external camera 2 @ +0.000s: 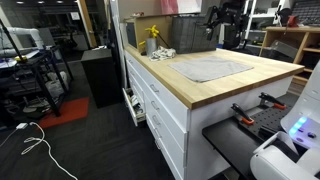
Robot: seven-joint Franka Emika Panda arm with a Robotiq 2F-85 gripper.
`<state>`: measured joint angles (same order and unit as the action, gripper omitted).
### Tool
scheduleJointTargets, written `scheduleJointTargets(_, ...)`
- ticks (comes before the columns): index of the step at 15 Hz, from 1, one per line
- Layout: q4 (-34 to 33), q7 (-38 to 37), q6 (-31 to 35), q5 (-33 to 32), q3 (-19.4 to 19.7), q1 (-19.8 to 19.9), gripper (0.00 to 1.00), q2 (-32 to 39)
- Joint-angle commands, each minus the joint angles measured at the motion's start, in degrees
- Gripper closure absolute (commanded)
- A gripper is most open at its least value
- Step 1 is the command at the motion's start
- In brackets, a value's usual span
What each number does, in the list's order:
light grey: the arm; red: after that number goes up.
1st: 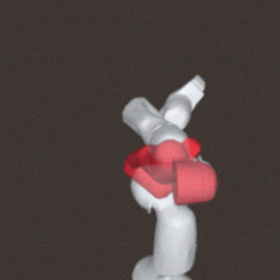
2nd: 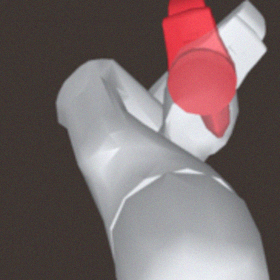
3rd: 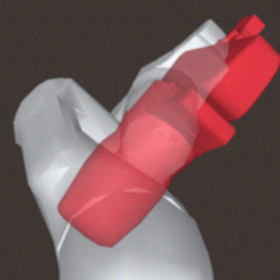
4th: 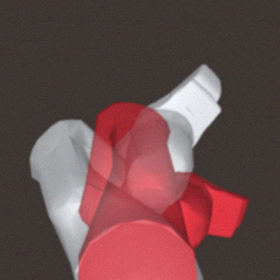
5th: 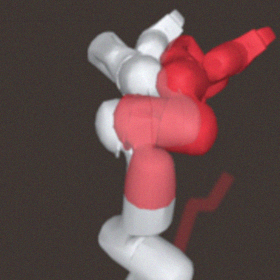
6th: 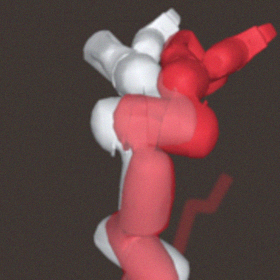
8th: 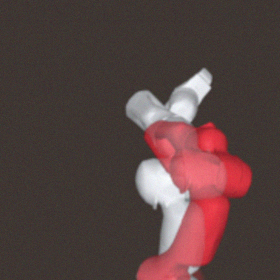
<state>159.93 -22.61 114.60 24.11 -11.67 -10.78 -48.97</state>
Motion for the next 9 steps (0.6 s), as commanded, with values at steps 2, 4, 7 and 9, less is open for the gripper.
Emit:
scheduleJointTargets(2, -1.20, 0.00, 0.19, -0.32, -0.79, 1.38, 0.00, 1.12)
scheduleJointTargets(4, -2.70, -0.30, 1.40, -1.31, -1.37, 2.46, 0.00, 3.13)
scheduleJointTargets(7, -4.84, -0.90, 4.33, -2.40, -2.41, 3.84, 0.00, 6.43)
scheduleJointTargets(9, -6.01, -1.71, 6.98, -3.26, -3.68, 4.42, 0.00, 8.56)
